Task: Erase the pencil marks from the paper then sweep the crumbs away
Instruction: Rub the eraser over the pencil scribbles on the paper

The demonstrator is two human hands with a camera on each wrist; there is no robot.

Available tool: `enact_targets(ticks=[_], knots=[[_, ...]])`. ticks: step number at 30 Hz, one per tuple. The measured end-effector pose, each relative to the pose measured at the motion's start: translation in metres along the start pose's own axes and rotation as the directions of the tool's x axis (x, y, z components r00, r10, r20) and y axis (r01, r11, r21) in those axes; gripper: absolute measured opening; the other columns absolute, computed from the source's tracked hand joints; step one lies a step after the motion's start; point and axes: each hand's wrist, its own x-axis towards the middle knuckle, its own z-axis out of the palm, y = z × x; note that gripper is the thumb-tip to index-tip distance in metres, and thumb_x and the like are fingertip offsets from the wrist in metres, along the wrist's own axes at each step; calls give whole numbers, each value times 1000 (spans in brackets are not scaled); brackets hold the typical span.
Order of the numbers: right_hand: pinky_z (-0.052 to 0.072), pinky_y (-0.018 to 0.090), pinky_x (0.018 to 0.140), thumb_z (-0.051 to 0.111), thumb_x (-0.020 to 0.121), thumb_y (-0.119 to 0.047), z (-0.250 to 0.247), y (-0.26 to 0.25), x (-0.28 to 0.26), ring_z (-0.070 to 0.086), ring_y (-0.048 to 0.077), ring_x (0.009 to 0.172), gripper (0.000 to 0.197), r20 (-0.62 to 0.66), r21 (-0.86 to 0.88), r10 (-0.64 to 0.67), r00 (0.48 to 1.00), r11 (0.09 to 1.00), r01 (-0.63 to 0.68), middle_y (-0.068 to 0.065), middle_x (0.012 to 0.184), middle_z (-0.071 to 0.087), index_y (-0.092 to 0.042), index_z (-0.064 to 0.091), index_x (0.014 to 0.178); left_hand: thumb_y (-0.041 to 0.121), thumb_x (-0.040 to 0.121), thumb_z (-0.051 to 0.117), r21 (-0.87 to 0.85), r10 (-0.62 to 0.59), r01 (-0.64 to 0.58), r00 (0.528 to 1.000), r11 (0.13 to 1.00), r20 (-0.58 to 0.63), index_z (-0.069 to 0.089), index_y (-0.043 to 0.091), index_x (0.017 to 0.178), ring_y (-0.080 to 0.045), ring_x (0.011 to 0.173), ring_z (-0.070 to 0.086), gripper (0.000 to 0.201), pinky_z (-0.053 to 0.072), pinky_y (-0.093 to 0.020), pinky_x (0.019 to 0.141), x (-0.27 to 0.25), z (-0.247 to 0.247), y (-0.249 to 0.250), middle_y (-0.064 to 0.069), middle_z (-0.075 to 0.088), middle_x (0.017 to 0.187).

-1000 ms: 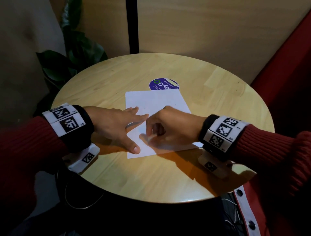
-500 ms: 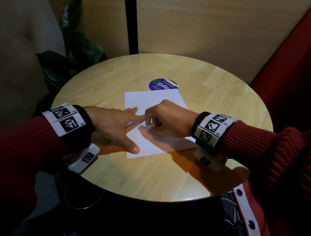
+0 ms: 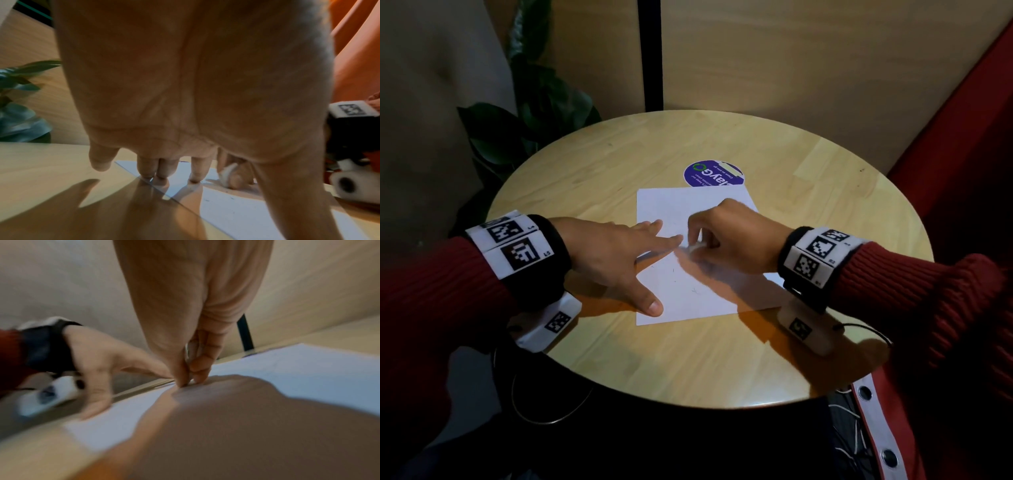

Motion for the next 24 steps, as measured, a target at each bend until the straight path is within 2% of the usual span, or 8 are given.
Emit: enact_targets(ticks=[2, 6, 10, 12, 15, 19, 22, 24], knots=[[43, 26, 65, 70, 89, -21, -2, 6, 1, 66, 14, 76, 7, -25, -2, 26, 999, 1000, -26, -7, 76, 71, -17, 73, 93, 83, 68, 80, -2, -11, 11, 1000, 1000, 2, -10, 63, 161, -14, 167, -13, 130, 9, -46, 136, 1, 1, -1, 18, -25, 176], [37, 11, 60, 74, 91, -27, 2, -7, -4, 59, 0, 63, 7, 76, 43, -88, 993, 995, 85, -17, 66, 62, -20, 72, 89, 80, 71, 80, -7, 19, -19, 1000, 1000, 1, -5, 69, 160, -15, 166, -14, 123, 7, -45, 135, -3, 1, 2, 18, -23, 176], [41, 26, 65, 70, 88, -21, -3, 9, 10, 62, 11, 69, 3, -43, -17, 27, 999, 999, -27, -9, 70, 67, -18, 72, 88, 80, 75, 77, 23, 15, -15, 1000, 1000, 1, -14, 51, 166, -1, 161, -22, 132, -3, -41, 135, -1, 3, 0, 20, -27, 174], [45, 25, 64, 73, 89, -27, -1, 3, 8, 63, 9, 69, 8, 3, 33, -4, 1000, 999, 4, -12, 71, 68, -20, 72, 88, 83, 73, 76, 32, 24, -24, 1000, 999, 2, -15, 44, 168, 2, 159, -24, 137, -7, -42, 135, 1, 5, -3, 19, -26, 175], [47, 21, 63, 72, 93, -33, 6, -9, 4, 63, 4, 66, 12, 57, 68, -67, 996, 996, 63, -17, 66, 64, -24, 69, 86, 86, 71, 75, 26, 34, -34, 999, 999, 5, -14, 41, 169, 3, 159, -24, 140, -8, -45, 135, 2, 5, -6, 19, -25, 175], [42, 25, 66, 70, 91, -24, 1, 4, 15, 66, 16, 76, 6, -50, -41, 12, 999, 999, -14, -9, 73, 68, -19, 72, 91, 86, 71, 74, 41, 4, -4, 1000, 999, 7, -19, 38, 169, 4, 159, -22, 143, -9, -43, 135, 3, 4, -4, 21, -25, 175], [44, 21, 63, 73, 91, -30, 3, -6, 10, 61, 5, 67, 10, 36, 37, -58, 998, 998, 56, -16, 69, 64, -21, 71, 90, 87, 69, 75, 17, 18, -18, 1000, 1000, 6, -14, 42, 169, 4, 159, -23, 141, -8, -45, 135, 3, 4, -5, 20, -24, 176], [44, 23, 64, 72, 93, -30, 4, -5, 8, 61, 8, 69, 10, 27, 15, -50, 998, 999, 50, -15, 69, 63, -20, 72, 92, 84, 72, 76, 26, 17, -17, 1000, 1000, 11, -14, 44, 169, 3, 159, -23, 138, -8, -46, 135, 1, 3, -3, 20, -24, 176]])
